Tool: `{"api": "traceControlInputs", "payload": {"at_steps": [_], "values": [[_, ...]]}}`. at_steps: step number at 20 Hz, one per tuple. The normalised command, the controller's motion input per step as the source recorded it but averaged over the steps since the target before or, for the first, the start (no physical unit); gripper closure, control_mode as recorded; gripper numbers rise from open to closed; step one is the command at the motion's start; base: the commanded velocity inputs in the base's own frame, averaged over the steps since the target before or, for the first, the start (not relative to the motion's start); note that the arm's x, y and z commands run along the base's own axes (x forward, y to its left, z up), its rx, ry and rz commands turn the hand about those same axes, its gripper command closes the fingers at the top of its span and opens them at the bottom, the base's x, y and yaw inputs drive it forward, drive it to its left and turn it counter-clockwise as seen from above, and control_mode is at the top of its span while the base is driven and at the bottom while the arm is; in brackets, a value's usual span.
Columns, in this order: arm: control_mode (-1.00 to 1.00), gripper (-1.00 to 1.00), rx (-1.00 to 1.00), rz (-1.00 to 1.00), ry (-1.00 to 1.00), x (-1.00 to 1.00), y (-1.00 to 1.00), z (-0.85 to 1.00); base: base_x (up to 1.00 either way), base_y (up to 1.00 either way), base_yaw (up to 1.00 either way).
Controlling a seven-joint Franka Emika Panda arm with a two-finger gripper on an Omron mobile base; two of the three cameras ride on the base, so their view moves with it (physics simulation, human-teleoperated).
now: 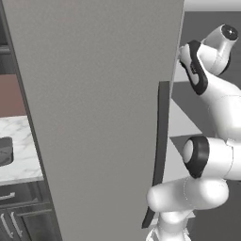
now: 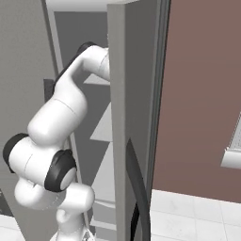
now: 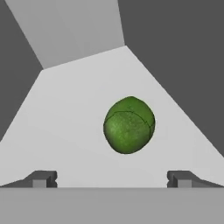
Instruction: Take the avocado and lime out of the freezer and place them in the tupperware container on the counter. Then put the tupperware containing the vegetables back in the freezer.
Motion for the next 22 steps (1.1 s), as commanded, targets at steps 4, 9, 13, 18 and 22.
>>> {"api": "traceControlInputs", "payload": {"at_steps": [4, 9, 13, 18, 22], "values": [[-1.00, -1.00, 0.03, -0.03, 0.00, 0.41, -0.08, -0.14, 0.00, 0.00, 0.00], [-1.00, -1.00, 0.02, -0.03, 0.01, 0.39, -0.09, -0.13, 0.00, 0.00, 0.00], [-1.00, -1.00, 0.00, -0.04, 0.00, 0.36, -0.08, -0.08, 0.00, 0.00, 0.00], [-1.00, -1.00, 0.00, -0.03, 0.01, 0.32, -0.10, -0.06, 0.00, 0.00, 0.00], [-1.00, -1.00, 0.01, -0.03, 0.04, 0.20, -0.09, -0.10, 0.00, 0.00, 0.00]]}}
